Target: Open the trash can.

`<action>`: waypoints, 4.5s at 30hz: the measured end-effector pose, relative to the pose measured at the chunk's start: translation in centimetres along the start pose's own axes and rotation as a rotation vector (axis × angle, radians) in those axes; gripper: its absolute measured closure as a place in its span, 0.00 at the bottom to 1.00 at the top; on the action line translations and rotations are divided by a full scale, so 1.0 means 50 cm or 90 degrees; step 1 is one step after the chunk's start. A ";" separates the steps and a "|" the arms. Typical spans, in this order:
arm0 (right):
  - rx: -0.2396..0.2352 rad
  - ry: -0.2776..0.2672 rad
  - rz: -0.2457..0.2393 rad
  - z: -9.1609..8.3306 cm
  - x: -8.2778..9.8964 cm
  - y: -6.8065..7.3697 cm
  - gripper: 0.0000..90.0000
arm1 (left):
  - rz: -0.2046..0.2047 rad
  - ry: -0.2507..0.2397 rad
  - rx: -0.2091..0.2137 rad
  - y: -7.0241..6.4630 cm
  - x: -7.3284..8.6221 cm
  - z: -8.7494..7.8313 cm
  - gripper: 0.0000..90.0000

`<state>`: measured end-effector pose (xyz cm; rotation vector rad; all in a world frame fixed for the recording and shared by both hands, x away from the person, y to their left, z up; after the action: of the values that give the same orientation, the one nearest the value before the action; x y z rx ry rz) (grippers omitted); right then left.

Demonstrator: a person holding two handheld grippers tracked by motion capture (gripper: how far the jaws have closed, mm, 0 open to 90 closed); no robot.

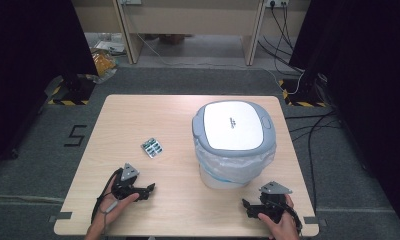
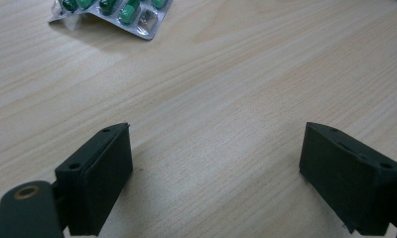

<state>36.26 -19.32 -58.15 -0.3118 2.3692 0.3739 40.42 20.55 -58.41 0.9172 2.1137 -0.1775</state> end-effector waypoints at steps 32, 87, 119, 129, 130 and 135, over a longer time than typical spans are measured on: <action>0.064 -0.111 0.112 0.047 -0.188 -0.156 0.20 | 0.060 -0.119 0.088 -0.252 -0.224 0.081 0.17; 0.052 -0.143 0.198 0.011 -0.153 -0.095 0.23 | -0.064 -0.118 0.009 -0.123 -0.259 0.128 0.10; 0.022 -0.190 0.082 0.010 -0.112 0.009 0.25 | -0.074 -0.098 0.009 -0.043 -0.258 0.154 0.17; -0.068 -0.157 0.015 0.024 -0.097 0.078 0.24 | -0.026 -0.055 0.017 -0.053 -0.141 0.083 0.17; -0.071 -0.155 0.013 0.027 -0.098 0.082 0.24 | -0.024 -0.052 0.011 -0.050 -0.133 0.080 0.17; -0.070 -0.145 -0.004 0.033 -0.096 0.089 0.24 | -0.032 -0.034 -0.021 -0.021 -0.094 0.064 0.17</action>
<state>39.30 -14.04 -55.27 -0.3106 2.1281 0.5108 43.64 15.89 -57.32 0.8314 2.0845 -0.1899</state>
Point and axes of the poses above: each handheld gripper's, and its own axes: z roughly forward along the jaws, x roughly out of its underside, y roughly to its left, the point moved 9 cm from there along z, roughly forward along the jaws, and after that the axes turned 15 degrees about z, right-handed, at the moved point
